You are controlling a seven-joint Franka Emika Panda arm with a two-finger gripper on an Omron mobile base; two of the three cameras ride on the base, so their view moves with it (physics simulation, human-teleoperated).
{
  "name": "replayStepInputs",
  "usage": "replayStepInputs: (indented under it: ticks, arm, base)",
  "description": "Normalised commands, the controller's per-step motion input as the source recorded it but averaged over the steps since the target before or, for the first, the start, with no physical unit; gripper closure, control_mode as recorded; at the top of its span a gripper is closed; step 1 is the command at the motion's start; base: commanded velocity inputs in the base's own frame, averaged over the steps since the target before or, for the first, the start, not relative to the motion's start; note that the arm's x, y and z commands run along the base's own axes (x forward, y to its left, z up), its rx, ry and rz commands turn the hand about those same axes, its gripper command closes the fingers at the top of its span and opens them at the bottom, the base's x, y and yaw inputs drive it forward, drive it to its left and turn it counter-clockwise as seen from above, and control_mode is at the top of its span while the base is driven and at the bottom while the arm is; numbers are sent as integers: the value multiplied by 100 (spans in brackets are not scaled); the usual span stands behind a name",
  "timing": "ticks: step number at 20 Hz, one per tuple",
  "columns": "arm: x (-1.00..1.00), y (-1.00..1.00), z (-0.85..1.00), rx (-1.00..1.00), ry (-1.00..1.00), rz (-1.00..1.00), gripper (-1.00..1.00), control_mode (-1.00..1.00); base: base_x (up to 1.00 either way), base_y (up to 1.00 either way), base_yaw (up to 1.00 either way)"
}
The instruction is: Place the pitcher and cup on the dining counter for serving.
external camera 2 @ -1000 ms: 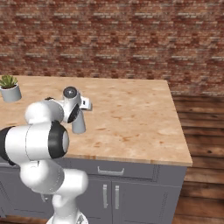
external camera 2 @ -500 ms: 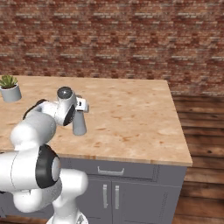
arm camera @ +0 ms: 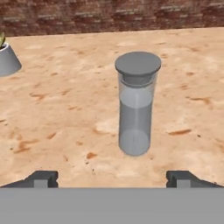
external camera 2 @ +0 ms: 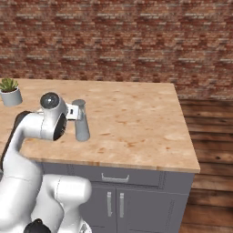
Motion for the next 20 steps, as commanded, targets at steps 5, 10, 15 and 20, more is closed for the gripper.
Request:
replayStepInputs:
  ticks: [5,10,15,20]
  arm:
    - [-100,0,86,0,0,-1,-100,-100]
    - [-95,-7,81,1,5,-10,-100,-100]
    - [-75,-7,54,0,8,-12,-100,-100]
    - [-29,-6,5,0,0,-4,-100,-100]
  base:
    - [0,0,0]
    - [0,0,0]
    - [0,0,0]
    - [0,0,0]
